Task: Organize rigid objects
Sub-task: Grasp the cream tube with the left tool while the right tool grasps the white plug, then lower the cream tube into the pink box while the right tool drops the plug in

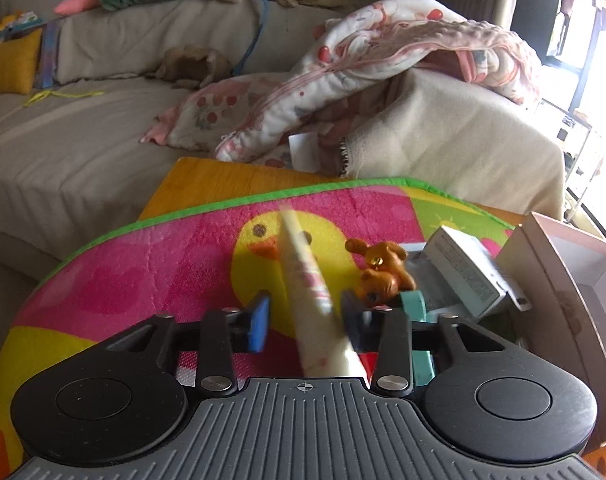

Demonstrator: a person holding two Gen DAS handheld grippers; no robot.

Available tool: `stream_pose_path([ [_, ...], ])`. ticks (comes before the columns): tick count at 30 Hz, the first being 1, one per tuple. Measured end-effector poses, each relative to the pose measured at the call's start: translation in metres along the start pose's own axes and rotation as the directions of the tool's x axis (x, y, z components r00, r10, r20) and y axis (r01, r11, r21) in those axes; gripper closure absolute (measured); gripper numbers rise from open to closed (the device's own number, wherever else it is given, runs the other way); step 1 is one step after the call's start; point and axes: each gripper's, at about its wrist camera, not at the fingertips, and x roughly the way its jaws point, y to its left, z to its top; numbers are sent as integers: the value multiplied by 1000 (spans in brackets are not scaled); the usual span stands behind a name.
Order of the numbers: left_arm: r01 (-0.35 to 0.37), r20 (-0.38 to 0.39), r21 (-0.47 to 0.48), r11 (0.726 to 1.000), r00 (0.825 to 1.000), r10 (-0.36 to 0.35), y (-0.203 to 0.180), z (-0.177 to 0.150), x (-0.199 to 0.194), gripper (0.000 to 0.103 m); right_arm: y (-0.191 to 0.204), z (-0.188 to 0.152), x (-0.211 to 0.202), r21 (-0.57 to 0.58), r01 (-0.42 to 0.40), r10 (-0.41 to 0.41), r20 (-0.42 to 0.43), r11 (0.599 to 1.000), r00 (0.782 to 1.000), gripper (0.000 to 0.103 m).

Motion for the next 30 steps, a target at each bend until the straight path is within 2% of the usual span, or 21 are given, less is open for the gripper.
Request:
stream_pose_path([
  [2,40,-2,-3,999,999,-40,4,-8,-5,75,2,3,2,-18,0,0,1,1000,1000,0],
  [4,79,-8,25,997,997,-78,4,-18,-18,75,10,5,0,-67,-35,36,12,997,999,6],
  [6,106,-12,70,992,994,-105,3,-34,-40,76,25,5,-8,-149,-58,68,63,987,996,20],
  [7,116,-17,86,989,993,-115,4,-43,-51,76,37,4,-13,-202,-62,83,96,977,992,24],
  [8,126,-21,95,987,992,-124,5,-51,-62,76,51,4,-19,-269,-67,105,129,961,986,34],
  [9,137,-27,102,985,991,-135,7,-62,-74,76,65,3,-24,-331,-73,130,154,941,980,49],
  [10,146,-31,103,984,989,-143,9,-71,-85,75,79,3,-27,-381,-84,158,167,921,973,54],
  [13,149,-22,100,984,989,-148,16,-98,-114,75,117,12,-28,-462,-134,244,188,877,951,55],
  [17,136,-2,81,987,991,-137,27,-115,-134,75,163,32,-12,-495,-168,305,211,853,929,55],
  [21,157,-3,62,986,988,-157,32,-118,-138,75,197,53,22,-491,-149,271,187,858,944,55],
  [23,160,-1,61,985,987,-160,32,-119,-138,75,203,57,37,-483,-154,253,146,862,957,58],
  [24,159,2,61,985,987,-160,31,-119,-138,75,203,56,39,-478,-161,246,120,863,962,74],
  [25,157,6,65,985,987,-158,31,-120,-139,75,204,57,41,-475,-162,233,94,865,968,81],
  [27,152,15,82,985,988,-154,28,-122,-141,75,196,56,32,-460,-205,254,46,864,966,83],
  [30,178,11,118,977,984,-180,20,-129,-148,75,171,50,1,-438,-287,321,3,852,947,83],
])
